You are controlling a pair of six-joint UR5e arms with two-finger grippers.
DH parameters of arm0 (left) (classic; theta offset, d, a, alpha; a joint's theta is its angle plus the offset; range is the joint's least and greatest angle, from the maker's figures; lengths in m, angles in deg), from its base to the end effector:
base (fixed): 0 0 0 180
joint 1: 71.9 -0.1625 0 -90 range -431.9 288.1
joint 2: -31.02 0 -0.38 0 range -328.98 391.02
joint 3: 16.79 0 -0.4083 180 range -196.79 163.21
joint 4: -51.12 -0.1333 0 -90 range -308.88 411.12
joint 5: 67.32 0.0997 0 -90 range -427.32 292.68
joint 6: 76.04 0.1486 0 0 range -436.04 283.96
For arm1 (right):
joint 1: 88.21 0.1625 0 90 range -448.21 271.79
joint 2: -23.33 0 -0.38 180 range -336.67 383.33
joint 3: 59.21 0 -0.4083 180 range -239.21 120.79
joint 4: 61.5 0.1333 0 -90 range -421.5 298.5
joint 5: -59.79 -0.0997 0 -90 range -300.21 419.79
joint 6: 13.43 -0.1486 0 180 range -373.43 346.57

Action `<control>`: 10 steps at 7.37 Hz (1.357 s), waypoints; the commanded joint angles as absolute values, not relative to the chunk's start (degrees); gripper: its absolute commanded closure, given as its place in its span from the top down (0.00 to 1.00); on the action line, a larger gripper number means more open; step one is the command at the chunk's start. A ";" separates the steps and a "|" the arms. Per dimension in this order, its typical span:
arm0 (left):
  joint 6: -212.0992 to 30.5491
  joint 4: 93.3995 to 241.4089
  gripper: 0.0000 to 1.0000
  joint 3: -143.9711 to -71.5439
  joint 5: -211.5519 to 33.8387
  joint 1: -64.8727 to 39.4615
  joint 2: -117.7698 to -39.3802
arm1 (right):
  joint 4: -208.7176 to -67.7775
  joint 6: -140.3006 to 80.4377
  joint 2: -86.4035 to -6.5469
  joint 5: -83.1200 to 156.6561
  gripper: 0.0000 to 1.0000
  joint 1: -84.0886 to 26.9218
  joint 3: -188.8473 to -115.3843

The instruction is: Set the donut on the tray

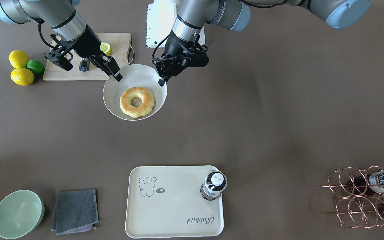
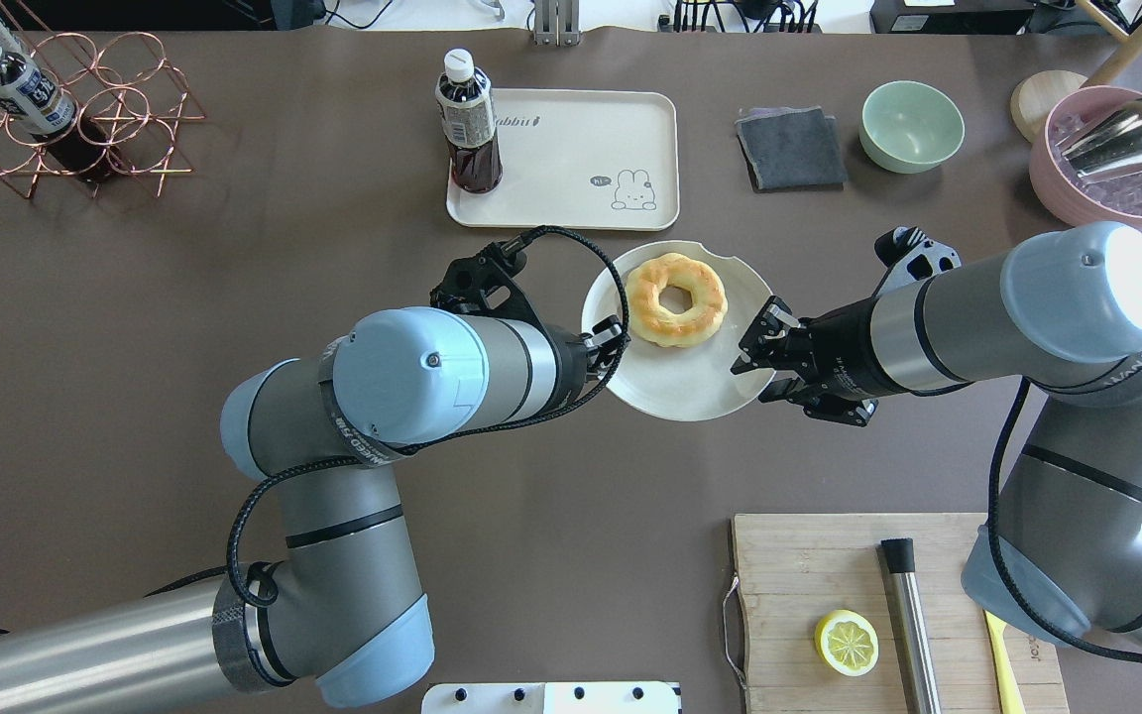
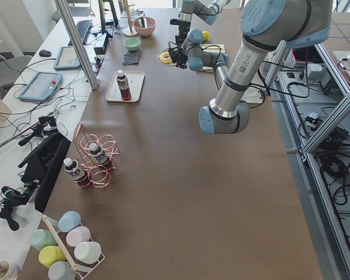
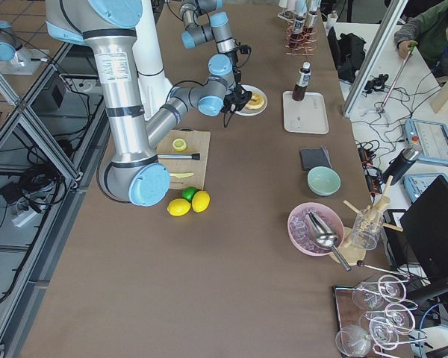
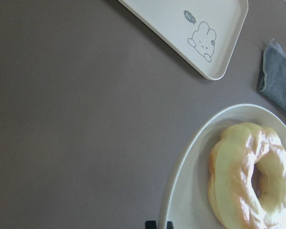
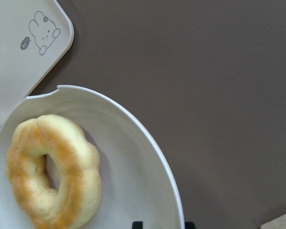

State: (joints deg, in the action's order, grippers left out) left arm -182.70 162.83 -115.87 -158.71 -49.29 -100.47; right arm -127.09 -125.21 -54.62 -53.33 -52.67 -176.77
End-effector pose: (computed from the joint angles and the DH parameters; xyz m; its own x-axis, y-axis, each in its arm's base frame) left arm 0.5806 -0.3823 0.0820 0.1651 -0.3792 -0.9105 0.4283 0.8591 -0.2802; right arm -0.4124 -0.3867 0.2441 0.2392 0.5903 0.7710 -0.3620 0.7910 -0.4933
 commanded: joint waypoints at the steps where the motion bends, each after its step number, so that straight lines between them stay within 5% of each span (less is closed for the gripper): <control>1: -182.66 162.83 0.00 -115.84 -158.29 -49.75 -100.47 | -127.07 -126.11 -54.54 -53.41 0.37 -52.53 -176.98; 2: -182.66 162.83 0.00 -115.84 -158.29 -49.75 -100.38 | -127.07 -126.28 -54.63 -53.33 0.33 -52.44 -176.98; 4: -182.57 162.83 0.00 -115.93 -158.38 -49.75 -100.38 | -126.89 -129.52 -54.45 -53.33 0.00 -52.44 -177.24; 7: -181.87 162.83 0.07 -116.02 -158.47 -49.75 -100.29 | -126.72 -129.80 -54.54 -53.41 0.00 -52.27 -177.16; 8: -181.69 162.83 0.38 -116.10 -158.55 -49.75 -100.12 | -126.63 -130.41 -54.63 -53.50 0.00 -52.27 -177.07; 9: -181.43 162.83 0.87 -117.06 -158.64 -49.75 -98.98 | -126.54 -130.59 -54.63 -53.50 0.00 -52.18 -177.07; 10: -179.42 162.83 0.98 -119.07 -158.82 -49.67 -97.84 | -126.54 -130.59 -54.89 -53.33 0.00 -52.18 -176.90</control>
